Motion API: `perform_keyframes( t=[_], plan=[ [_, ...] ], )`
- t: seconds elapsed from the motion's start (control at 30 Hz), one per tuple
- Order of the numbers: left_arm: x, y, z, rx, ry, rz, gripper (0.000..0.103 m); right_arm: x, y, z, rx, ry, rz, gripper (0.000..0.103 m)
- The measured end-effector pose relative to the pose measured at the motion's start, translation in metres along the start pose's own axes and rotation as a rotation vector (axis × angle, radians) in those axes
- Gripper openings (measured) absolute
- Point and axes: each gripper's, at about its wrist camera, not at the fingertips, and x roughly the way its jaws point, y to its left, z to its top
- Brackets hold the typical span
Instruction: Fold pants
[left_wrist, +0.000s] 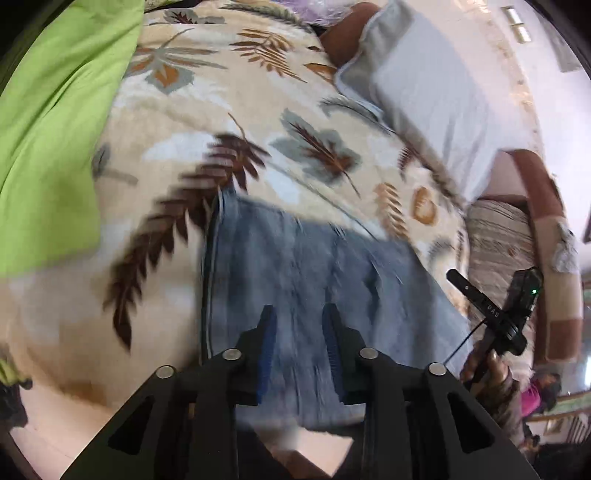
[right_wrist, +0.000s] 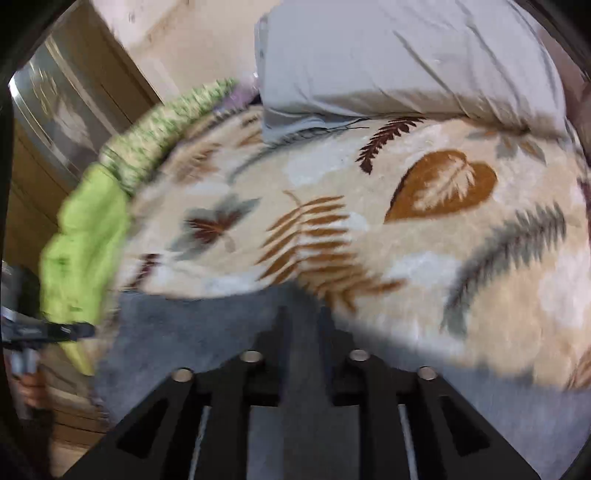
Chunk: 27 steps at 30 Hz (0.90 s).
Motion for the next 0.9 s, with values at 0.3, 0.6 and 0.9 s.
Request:
perform_keyframes(
  t=[0.3, 0.6, 0.9],
  plan=[
    [0.007, 0.020, -0.076, -0.059, 0.029, -0.061, 0.043, -0.037, -0.021, -0.107, 0.081, 0.044, 0.055, 0.028],
    [0.041, 0.025, -0.077, -0.061, 0.098, 0.082, 0.032, -0.034, -0.043, -0.140, 0.170, 0.007, 0.030, 0.027],
    [0.007, -0.108, -0.105, 0.386, 0.074, 0.018, 0.056, -0.152, -0.155, -0.191, 0.545, -0.348, -0.106, 0.029]
  ],
)
